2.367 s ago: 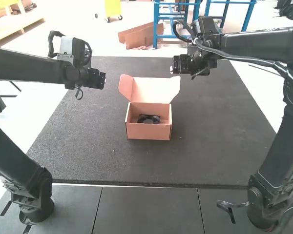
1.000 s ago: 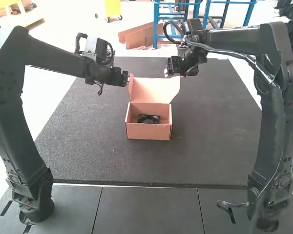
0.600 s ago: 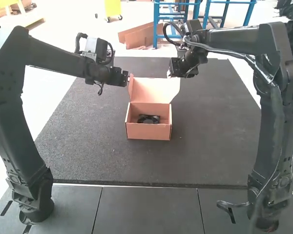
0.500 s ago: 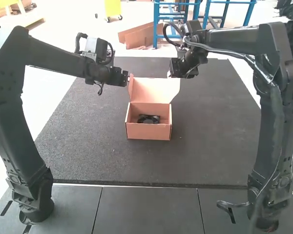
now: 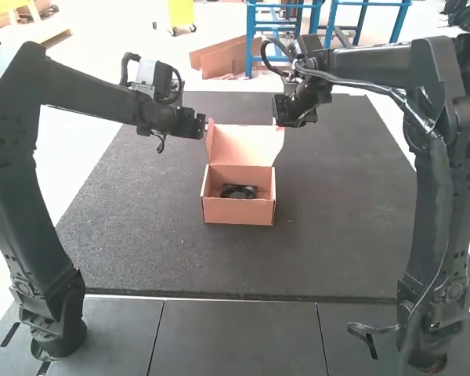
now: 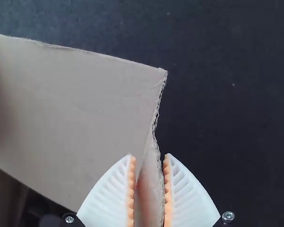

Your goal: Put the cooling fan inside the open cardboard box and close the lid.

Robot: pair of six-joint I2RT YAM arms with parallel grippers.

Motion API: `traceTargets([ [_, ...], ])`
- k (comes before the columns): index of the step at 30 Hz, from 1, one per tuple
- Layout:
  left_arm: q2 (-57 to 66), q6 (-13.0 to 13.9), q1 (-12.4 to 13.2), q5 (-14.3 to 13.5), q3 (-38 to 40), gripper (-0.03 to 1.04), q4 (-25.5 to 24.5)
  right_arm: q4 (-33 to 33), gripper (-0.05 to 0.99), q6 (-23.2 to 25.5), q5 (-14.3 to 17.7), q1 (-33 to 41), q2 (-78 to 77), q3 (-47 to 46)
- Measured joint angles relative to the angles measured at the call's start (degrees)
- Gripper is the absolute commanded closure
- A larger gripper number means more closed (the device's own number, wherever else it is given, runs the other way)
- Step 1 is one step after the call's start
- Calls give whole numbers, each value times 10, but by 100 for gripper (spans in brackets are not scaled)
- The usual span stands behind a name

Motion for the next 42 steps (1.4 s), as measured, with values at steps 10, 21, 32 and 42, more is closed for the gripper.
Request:
traceTargets([
  [10,0,0,0,0,0,4,4,-1,92,10,-2,0,0,3],
  [21,0,0,0,0,0,4,4,-24,95,10,-5,1,0,14],
  [32,0,0,0,0,0,4,-18,-57,95,13,-7,15,0,24],
  [42,0,0,0,0,0,4,-36,-89,95,19,-16,16,0,32],
])
